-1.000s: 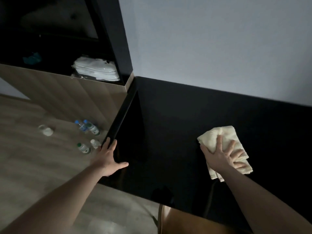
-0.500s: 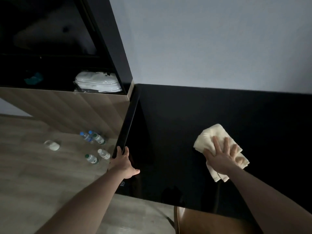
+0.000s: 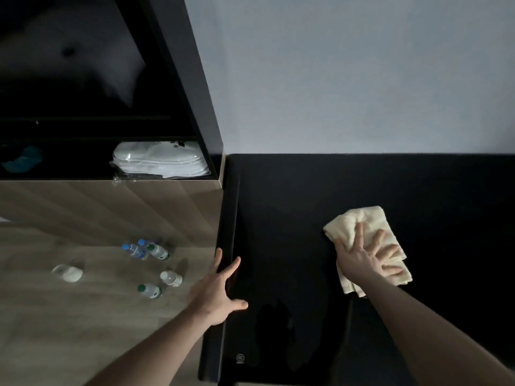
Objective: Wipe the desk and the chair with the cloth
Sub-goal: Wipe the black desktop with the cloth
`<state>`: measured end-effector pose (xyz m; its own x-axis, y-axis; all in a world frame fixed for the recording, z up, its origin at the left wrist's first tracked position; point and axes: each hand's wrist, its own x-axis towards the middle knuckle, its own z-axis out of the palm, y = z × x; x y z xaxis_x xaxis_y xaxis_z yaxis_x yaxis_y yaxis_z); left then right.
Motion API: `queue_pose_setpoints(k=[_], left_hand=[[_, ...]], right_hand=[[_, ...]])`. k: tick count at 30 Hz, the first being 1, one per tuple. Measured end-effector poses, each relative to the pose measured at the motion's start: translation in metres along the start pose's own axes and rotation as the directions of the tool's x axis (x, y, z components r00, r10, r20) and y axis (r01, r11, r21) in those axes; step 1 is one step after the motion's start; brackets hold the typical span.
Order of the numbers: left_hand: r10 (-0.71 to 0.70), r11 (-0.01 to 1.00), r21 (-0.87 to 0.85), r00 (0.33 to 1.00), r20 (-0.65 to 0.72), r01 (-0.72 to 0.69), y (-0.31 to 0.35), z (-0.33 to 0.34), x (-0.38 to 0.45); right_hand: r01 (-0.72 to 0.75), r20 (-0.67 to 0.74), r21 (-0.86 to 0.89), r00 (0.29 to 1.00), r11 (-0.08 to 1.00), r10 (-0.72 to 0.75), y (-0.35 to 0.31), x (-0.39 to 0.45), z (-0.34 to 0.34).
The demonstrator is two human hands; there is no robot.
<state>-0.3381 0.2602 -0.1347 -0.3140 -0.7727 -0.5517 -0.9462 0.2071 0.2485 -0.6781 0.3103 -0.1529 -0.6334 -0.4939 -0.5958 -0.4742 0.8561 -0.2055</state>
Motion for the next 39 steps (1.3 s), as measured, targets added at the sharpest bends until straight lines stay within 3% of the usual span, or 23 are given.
queue_pose_setpoints(k=[5, 7, 11, 17, 25, 34, 39], left_hand=[[0.138, 0.99, 0.025, 0.99, 0.041, -0.139, -0.033, -0.027, 0.02], [0.183, 0.982, -0.067, 0.982, 0.052, -0.179, -0.045, -0.026, 0.021], [0.208, 0.944, -0.253, 0.977, -0.039, -0.211, -0.054, -0.045, 0.041], [0.189, 0.981, -0.079, 0.966, 0.179, -0.177, -0.031, -0.06, 0.088], [0.06, 0.992, 0.085, 0.938, 0.342, -0.095, -0.01, -0.053, 0.1], [-0.012, 0.991, 0.125, 0.917, 0.399, -0.042, 0.0, -0.051, 0.11], [-0.029, 0.987, 0.158, 0.912, 0.41, -0.039, 0.005, -0.052, 0.11]], right_hand=[[0.263, 0.074, -0.073, 0.963, 0.962, -0.258, -0.105, -0.062, 0.076], [0.355, 0.125, -0.09, 0.931, 0.931, -0.343, -0.126, -0.082, 0.096], [0.366, 0.151, -0.09, 0.924, 0.926, -0.351, -0.131, -0.087, 0.097], [0.383, 0.175, -0.137, 0.917, 0.913, -0.359, -0.142, -0.061, 0.083], [0.431, 0.188, -0.132, 0.895, 0.892, -0.405, -0.197, -0.004, 0.051], [0.498, 0.146, -0.154, 0.866, 0.854, -0.479, -0.282, 0.065, 0.029], [0.557, 0.119, -0.183, 0.831, 0.81, -0.544, -0.273, 0.067, 0.033]])
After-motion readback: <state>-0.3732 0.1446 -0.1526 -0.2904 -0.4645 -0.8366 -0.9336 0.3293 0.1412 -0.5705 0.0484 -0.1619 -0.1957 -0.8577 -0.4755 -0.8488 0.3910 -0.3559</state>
